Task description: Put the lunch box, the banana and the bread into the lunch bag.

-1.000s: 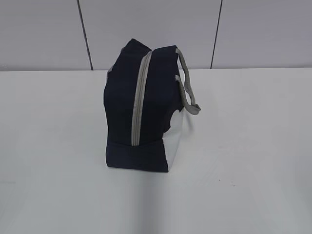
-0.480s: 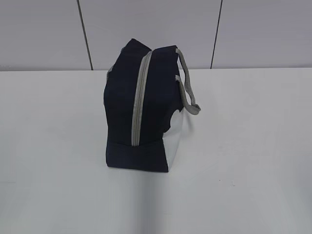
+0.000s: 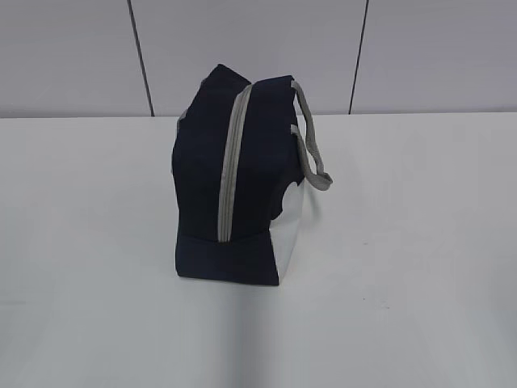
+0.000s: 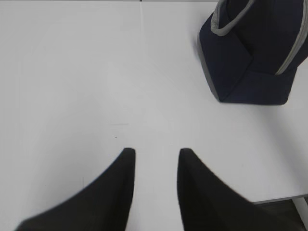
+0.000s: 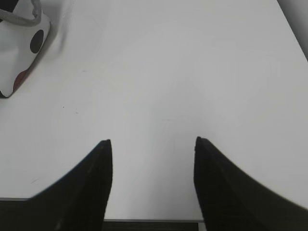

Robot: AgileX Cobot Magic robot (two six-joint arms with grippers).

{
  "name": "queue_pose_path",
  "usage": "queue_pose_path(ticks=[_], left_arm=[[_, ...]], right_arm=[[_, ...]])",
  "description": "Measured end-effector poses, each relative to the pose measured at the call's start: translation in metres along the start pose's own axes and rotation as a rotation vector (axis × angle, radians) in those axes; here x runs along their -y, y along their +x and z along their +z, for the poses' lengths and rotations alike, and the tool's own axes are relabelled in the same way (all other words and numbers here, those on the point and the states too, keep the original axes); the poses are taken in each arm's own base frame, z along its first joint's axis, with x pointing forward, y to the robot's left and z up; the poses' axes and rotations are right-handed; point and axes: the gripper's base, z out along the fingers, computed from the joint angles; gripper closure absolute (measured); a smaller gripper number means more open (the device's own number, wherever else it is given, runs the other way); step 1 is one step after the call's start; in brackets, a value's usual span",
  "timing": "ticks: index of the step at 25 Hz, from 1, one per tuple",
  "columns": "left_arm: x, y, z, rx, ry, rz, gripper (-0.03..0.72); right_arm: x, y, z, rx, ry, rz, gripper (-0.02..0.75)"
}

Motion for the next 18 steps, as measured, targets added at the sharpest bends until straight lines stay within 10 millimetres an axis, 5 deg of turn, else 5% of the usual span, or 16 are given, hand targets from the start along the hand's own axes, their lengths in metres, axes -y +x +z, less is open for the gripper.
queue_pose_path(ticks=[18], left_arm=[[-0.006, -0.0001, -0.0002, 0.004, -0.066, -0.086, 0.454]], right_arm=[[0.0, 0.0, 0.0, 0.0, 0.0, 0.0, 0.333]])
